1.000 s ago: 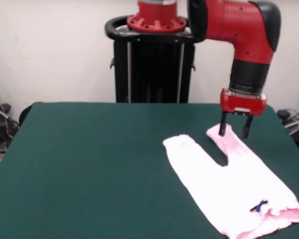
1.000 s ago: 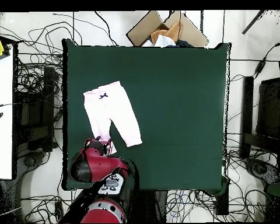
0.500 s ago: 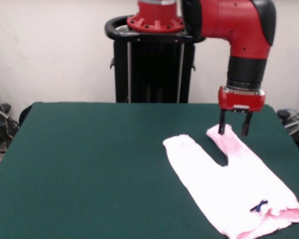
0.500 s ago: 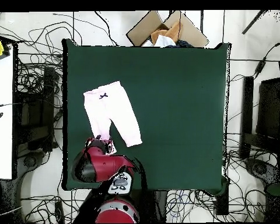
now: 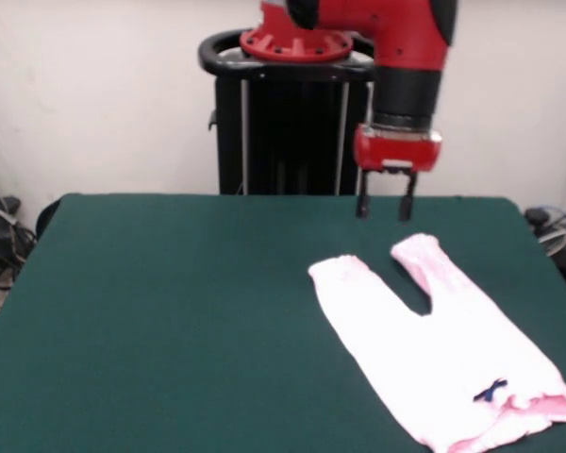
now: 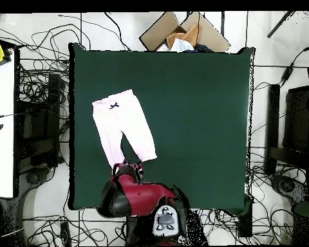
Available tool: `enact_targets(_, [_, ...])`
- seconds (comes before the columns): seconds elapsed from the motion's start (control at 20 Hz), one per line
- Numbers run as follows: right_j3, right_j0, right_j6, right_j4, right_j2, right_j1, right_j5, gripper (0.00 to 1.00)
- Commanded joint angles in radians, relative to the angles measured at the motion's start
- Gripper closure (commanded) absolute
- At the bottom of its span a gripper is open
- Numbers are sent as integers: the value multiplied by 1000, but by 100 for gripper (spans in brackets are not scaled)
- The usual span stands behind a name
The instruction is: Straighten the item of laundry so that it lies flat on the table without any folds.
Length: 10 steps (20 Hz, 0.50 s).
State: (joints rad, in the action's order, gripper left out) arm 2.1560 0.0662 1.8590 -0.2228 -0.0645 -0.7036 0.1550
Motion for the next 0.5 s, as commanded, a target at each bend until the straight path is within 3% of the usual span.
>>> enact_targets(0.05, [75,142,28,-142,69,-70,-81,0])
enact_targets(0.3, [65,216,10,-215,80,-98,-116,0])
enact_targets(0.5, [36,230,24,-250,89,-71,-105,0])
